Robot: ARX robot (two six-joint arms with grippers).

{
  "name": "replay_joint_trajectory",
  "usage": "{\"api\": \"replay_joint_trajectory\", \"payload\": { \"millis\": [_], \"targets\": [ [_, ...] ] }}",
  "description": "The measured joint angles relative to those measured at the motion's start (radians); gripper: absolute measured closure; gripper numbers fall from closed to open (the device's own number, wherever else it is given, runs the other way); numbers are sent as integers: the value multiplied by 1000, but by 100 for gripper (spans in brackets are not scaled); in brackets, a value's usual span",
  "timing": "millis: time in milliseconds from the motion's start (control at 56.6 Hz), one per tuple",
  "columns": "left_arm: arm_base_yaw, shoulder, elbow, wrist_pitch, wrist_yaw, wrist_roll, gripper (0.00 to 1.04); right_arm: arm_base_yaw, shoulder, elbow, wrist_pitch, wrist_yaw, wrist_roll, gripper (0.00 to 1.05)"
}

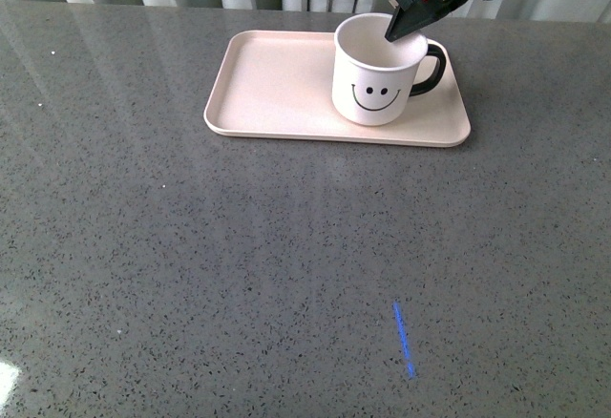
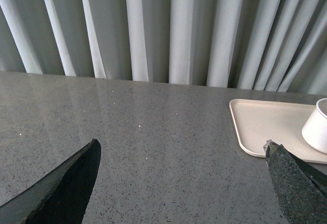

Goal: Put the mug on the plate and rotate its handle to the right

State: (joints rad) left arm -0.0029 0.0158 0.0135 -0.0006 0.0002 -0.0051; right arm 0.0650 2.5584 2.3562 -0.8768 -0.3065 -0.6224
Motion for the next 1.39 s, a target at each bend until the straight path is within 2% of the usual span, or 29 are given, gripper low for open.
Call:
{"api": "replay_joint_trajectory", "payload": {
  "millis": [530, 777, 918, 1095, 1148, 1395],
  "targets": [
    [0, 0, 0, 0, 0, 0, 9, 0, 3, -14, 7, 8, -8, 102],
    [0, 0, 0, 0, 0, 0, 9, 0, 4, -26, 11, 26, -26, 67],
    [0, 0, 0, 0, 0, 0, 9, 0, 4, -22, 6, 32, -34, 39],
    [0, 0, 0, 0, 0, 0, 9, -1, 0, -20, 9, 34, -45, 12],
    [0, 0, 0, 0, 0, 0, 9, -2, -5, -21, 23, 33, -45, 8],
    [0, 0, 0, 0, 0, 0, 9, -25, -218, -245, 248, -47, -44, 9]
  ]
}}
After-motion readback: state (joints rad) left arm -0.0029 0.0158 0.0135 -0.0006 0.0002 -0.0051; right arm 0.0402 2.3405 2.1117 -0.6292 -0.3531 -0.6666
